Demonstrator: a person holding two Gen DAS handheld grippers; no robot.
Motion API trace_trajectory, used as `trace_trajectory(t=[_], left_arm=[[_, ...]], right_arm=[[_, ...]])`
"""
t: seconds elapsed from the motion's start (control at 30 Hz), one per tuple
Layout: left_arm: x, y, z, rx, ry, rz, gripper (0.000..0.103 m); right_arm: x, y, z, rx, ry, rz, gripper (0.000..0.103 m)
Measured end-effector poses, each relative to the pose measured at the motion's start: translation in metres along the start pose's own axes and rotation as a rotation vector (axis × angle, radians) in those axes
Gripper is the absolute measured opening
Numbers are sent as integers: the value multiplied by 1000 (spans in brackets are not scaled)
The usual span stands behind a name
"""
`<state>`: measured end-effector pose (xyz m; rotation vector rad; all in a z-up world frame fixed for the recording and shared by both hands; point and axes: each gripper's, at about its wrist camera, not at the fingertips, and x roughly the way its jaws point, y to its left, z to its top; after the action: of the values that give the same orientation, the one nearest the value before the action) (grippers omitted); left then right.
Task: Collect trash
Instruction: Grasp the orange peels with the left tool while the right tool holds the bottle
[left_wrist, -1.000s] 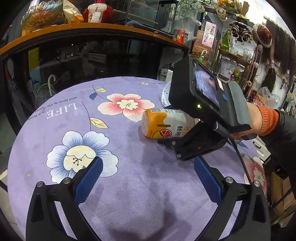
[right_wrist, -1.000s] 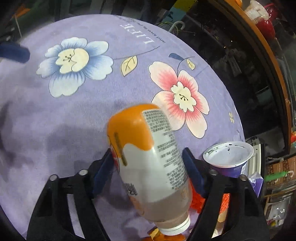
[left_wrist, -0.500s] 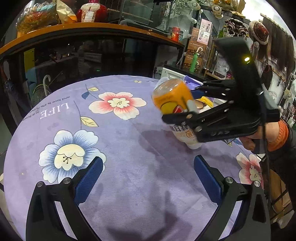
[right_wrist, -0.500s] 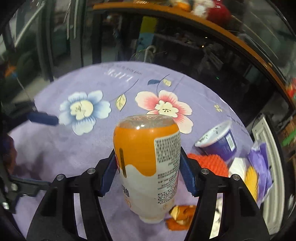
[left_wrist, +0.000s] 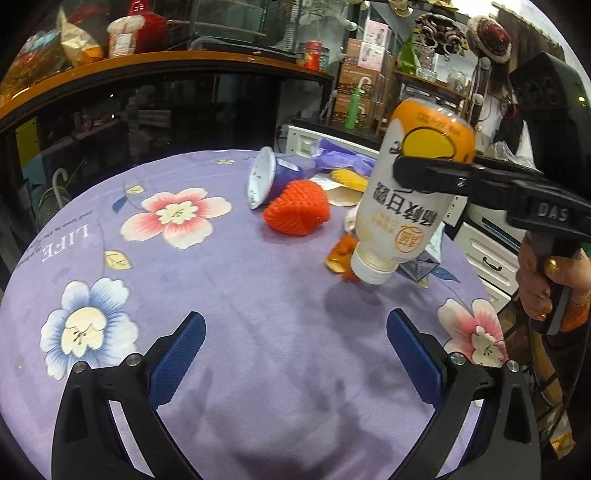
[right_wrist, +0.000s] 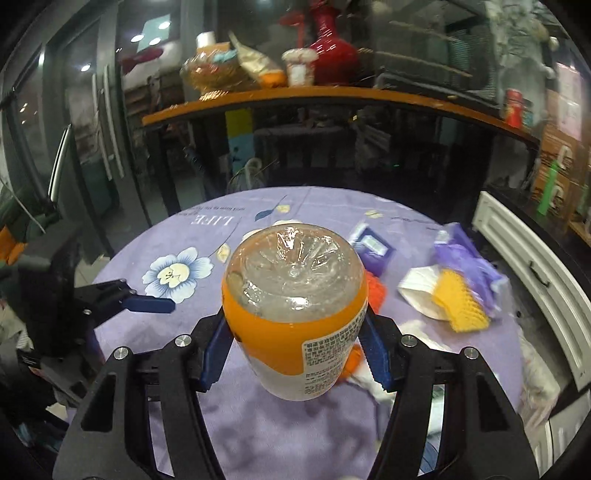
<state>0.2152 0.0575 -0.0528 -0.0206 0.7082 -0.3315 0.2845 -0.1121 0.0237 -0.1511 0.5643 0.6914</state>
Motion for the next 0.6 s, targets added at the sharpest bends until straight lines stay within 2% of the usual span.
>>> trace_trajectory(t=[0.23, 0.33, 0.6], left_arm=[[31, -40, 16, 81, 29, -17, 97], [54, -51, 26, 118, 58, 16, 87], [121, -65, 39, 175, 200, 91, 67]], right_arm=[[-56, -30, -20, 66, -48, -73, 62], [-72, -38, -31, 74, -57, -97, 62], [-100, -59, -57, 126, -70, -152, 62]])
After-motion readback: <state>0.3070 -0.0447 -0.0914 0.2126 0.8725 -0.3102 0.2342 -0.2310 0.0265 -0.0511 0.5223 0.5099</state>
